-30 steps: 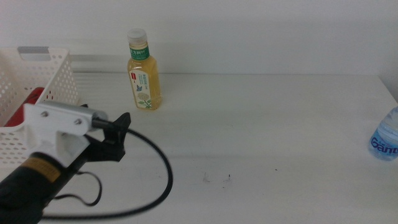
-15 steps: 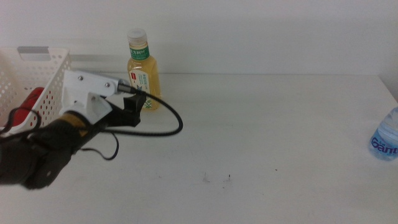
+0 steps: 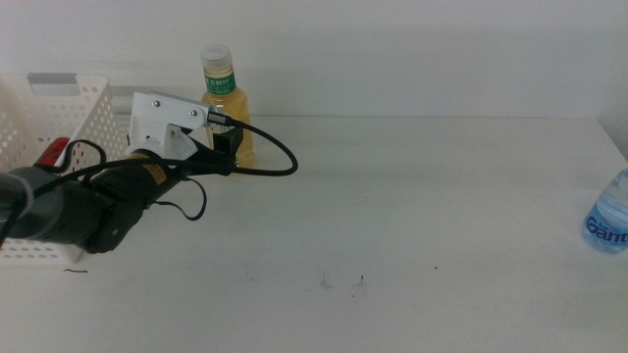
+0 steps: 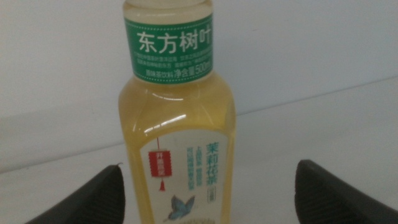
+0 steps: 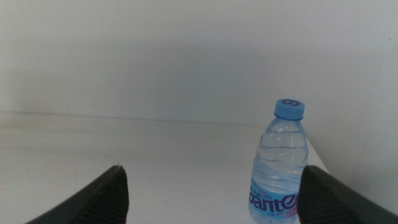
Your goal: Use arms to grab the bottles and put them into the dustbin to the left of the table.
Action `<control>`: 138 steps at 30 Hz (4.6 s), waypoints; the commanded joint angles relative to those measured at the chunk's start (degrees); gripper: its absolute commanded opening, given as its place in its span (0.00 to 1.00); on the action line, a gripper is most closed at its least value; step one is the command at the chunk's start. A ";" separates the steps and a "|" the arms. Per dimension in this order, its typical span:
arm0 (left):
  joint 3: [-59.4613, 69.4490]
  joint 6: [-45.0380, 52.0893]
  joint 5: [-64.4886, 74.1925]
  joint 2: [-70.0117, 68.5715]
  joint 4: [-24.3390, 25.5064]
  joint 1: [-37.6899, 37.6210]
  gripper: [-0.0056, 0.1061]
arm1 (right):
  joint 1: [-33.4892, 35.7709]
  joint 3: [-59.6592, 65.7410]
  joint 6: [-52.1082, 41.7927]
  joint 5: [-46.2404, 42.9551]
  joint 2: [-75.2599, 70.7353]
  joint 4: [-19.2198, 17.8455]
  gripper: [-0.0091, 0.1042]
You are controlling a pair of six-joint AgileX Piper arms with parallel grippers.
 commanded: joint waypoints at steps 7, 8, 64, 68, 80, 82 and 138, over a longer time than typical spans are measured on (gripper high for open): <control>-5.12 -1.38 -0.95 4.99 0.01 0.13 0.89 | -0.37 0.18 -0.39 -0.33 -0.27 -0.20 0.90; -5.71 -1.38 -0.95 5.56 0.01 0.13 0.89 | -0.37 0.18 -0.39 -0.33 -0.27 -0.20 0.90; -20.39 -0.30 -3.72 18.07 -0.64 0.11 0.40 | -0.37 0.18 -0.39 -0.33 -0.27 -0.20 0.90; -17.79 -1.42 -3.20 14.72 -0.35 0.11 0.28 | -0.37 0.18 -0.39 -0.33 -0.27 -0.20 0.90; -5.88 -1.24 3.73 -2.00 1.05 0.01 0.27 | -0.37 0.18 -0.39 -0.33 -0.27 -0.20 0.90; -4.48 -1.24 6.56 -5.93 1.30 0.01 0.27 | -0.37 0.18 -0.39 -0.33 -0.27 -0.20 0.90; -56.32 39.79 108.79 -10.38 -40.84 28.08 0.27 | -0.37 0.18 -0.39 -0.33 -0.27 -0.20 0.90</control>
